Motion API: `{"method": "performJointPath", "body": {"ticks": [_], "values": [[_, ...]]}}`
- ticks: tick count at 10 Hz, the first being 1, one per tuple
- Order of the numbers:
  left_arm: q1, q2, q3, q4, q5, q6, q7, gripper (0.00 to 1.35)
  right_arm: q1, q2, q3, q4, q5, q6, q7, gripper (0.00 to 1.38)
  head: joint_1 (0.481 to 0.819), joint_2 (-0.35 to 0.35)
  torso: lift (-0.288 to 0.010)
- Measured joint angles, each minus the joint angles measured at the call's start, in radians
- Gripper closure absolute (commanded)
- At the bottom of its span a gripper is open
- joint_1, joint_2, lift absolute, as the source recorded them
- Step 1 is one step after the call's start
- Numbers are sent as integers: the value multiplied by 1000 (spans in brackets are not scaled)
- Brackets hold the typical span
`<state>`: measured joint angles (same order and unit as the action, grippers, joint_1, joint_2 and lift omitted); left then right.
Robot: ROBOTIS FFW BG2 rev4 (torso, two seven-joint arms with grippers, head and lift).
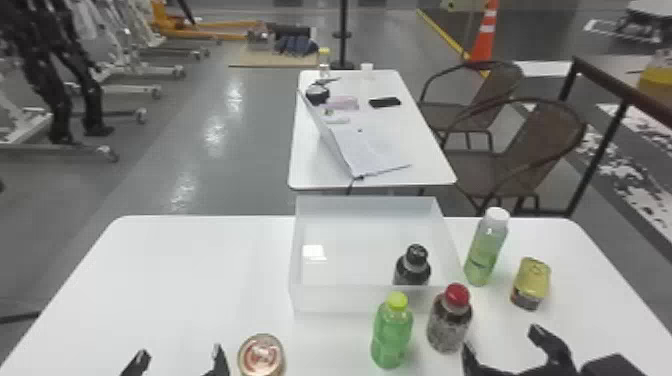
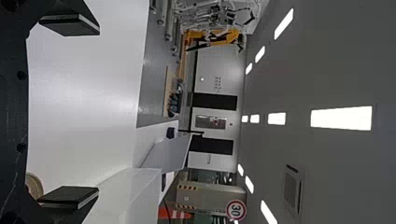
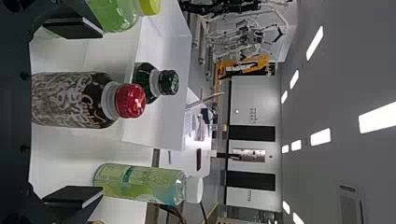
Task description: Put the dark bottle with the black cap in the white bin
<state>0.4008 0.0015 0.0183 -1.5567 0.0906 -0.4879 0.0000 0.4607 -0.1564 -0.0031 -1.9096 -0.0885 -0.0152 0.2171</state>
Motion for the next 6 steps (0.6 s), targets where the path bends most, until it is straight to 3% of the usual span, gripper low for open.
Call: {"method": "performJointPath", "body": {"ticks": [6], "values": [[-15,0,-3,-14,-29,13,-2,96,-11,-12,3,6,19,43,11,121,549,0,-100]]}}
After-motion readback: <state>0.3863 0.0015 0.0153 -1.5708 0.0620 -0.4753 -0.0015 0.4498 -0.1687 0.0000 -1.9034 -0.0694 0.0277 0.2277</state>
